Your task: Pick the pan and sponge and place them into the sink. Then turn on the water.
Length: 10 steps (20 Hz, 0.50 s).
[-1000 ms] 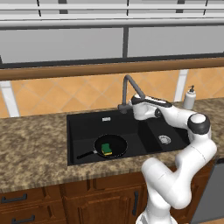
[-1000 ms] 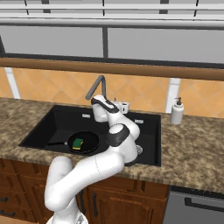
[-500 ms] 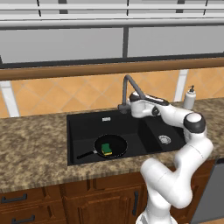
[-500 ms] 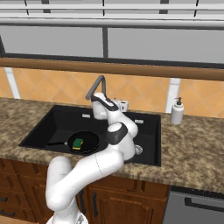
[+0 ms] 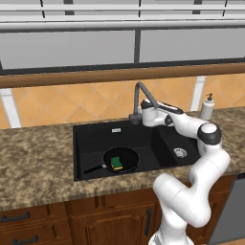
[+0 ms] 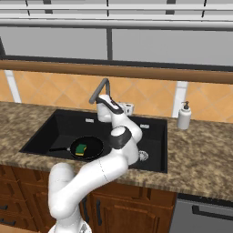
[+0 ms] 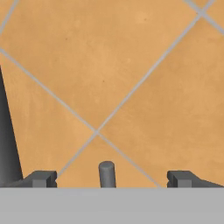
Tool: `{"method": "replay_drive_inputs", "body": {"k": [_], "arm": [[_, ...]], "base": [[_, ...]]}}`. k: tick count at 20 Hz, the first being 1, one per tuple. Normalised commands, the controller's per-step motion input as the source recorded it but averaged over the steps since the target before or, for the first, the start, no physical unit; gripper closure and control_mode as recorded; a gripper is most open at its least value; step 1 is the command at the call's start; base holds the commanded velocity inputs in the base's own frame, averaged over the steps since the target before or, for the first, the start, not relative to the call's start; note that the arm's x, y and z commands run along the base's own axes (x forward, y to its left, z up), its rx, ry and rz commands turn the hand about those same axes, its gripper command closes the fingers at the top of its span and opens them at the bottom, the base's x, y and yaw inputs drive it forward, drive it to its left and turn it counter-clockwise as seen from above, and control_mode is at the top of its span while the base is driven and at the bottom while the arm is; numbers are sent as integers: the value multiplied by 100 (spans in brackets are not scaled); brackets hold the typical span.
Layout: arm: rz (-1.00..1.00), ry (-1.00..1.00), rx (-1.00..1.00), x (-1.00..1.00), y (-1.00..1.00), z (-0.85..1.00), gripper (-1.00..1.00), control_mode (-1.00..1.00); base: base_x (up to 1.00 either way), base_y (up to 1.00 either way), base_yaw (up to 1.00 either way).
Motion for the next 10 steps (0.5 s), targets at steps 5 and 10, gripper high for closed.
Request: {"method": "replay_drive_inputs", "body": {"k": [5,10], "arm": [[0,0,0,9,0,0,-100,-100],[0,0,0,2,0,0,-100,-100]], "base": [[0,0,0],[0,0,0]]}}
